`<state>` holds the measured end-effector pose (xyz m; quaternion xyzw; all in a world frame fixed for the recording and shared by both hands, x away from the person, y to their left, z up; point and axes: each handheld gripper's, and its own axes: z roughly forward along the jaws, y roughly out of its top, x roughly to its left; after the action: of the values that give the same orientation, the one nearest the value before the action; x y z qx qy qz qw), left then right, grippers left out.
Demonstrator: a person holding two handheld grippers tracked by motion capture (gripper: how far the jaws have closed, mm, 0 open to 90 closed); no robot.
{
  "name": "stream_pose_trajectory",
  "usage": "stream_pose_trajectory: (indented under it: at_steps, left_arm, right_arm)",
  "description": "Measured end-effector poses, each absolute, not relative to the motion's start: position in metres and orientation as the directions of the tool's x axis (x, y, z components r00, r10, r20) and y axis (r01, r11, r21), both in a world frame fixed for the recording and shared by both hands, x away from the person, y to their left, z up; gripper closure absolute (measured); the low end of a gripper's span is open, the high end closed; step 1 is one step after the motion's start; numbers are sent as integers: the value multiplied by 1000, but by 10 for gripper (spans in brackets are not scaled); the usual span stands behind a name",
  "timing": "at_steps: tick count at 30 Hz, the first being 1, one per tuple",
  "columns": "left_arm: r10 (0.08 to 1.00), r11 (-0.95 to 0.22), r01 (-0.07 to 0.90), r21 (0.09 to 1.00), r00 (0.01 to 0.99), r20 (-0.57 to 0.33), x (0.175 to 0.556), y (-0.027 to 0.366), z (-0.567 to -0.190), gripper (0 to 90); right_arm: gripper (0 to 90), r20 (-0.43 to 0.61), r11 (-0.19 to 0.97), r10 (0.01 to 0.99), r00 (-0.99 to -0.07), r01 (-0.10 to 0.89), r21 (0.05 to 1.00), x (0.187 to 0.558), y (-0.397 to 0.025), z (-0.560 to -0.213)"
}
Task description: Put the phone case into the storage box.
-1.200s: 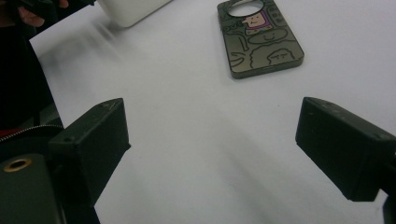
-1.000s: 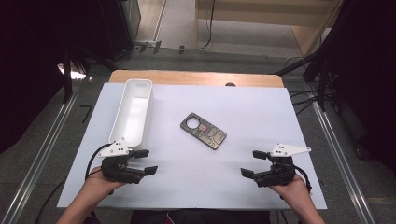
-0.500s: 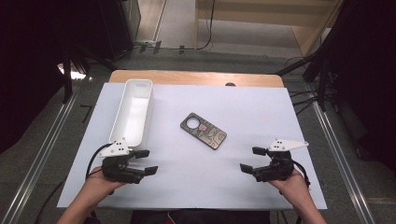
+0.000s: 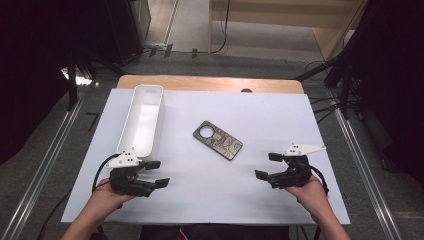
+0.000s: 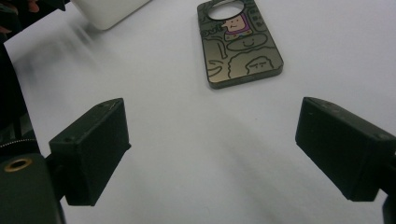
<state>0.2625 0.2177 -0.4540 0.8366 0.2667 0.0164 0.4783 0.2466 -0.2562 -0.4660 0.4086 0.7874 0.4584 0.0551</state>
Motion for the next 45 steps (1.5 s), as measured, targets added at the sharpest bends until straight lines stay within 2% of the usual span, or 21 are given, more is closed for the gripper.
stream_pose_trajectory:
  at_steps: [25, 45]
  left_arm:
    - [456, -396, 428, 812, 860, -230, 261, 217, -453, 276]
    - [449, -398, 427, 812, 862, -234, 262, 216, -453, 277]
  right_arm:
    - [89, 275, 263, 694, -666, 590, 763, 278, -245, -461]
    - [89, 254, 334, 686, -682, 605, 723, 306, -224, -467]
